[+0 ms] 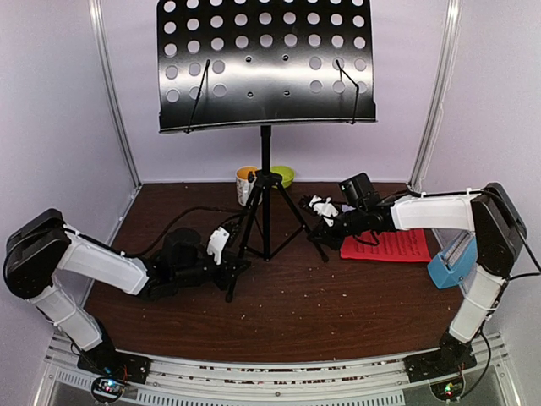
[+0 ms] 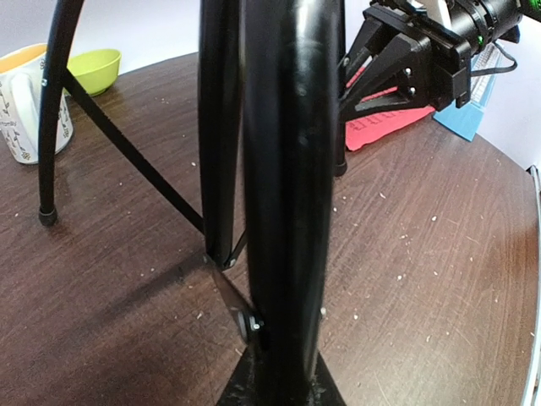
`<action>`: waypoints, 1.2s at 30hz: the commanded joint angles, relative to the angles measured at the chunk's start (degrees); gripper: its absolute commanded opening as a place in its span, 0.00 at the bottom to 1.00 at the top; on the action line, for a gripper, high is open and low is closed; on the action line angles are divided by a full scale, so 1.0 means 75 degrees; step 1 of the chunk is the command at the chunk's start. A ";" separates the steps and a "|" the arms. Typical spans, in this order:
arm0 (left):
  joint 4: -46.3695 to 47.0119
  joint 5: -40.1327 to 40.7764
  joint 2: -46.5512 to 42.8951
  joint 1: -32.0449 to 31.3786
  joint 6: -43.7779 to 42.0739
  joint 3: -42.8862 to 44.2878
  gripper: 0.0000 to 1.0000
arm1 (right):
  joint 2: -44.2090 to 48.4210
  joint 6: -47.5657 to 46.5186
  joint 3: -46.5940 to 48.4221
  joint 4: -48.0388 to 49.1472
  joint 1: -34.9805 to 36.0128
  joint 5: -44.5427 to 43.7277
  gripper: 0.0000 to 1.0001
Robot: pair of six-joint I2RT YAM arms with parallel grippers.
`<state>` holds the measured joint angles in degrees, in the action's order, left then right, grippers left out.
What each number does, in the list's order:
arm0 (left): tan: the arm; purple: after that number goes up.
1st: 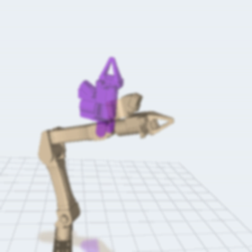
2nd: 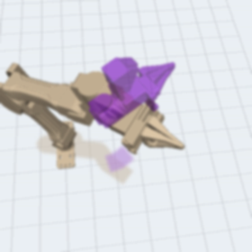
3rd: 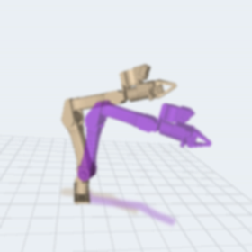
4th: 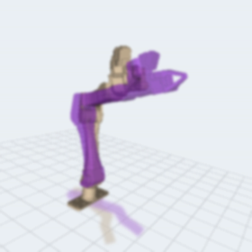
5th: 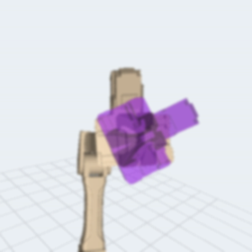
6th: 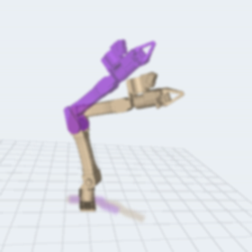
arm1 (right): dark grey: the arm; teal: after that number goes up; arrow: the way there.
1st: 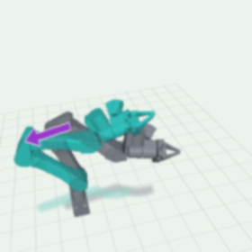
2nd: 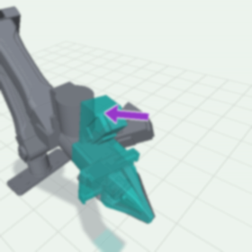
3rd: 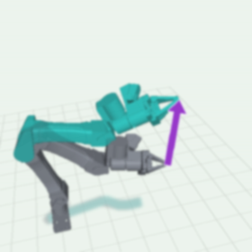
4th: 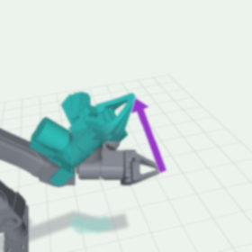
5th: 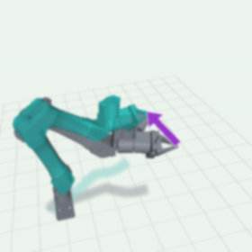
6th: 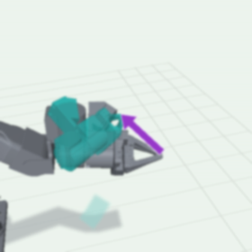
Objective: Set up the instrument practice props
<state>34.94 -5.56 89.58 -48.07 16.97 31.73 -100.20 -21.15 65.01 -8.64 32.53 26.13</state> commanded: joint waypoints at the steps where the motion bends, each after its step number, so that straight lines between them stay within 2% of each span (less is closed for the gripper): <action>1: -0.0898 0.0812 -0.0388 0.0187 0.0612 -0.0585 0.00 | 0.0582 0.1415 -0.0240 -0.0444 -0.0317 -0.1258 0.00; 9: -0.1174 0.1231 -0.0584 0.0187 0.0862 -0.1124 0.00 | 0.0628 0.1675 -0.0264 -0.1250 -0.0318 -0.1895 0.00; 16: -0.0812 0.1548 -0.0154 0.0187 0.1085 -0.1372 0.00 | 0.0329 0.1668 0.0080 -0.1420 -0.0307 -0.2456 0.00; 29: -0.0889 0.1673 0.0948 0.0918 0.0759 -0.0294 0.00 | -0.1549 0.0999 0.2969 -0.1693 -0.0249 -0.2886 0.00; 36: -0.0992 0.1725 0.1337 0.1033 0.0715 0.0248 0.00 | -0.2512 0.0758 0.4407 -0.1554 -0.0251 -0.2909 0.00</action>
<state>39.05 2.13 96.05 -42.59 17.82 34.46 -117.12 -19.57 91.83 -21.87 34.26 11.70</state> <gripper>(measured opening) 0.124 0.131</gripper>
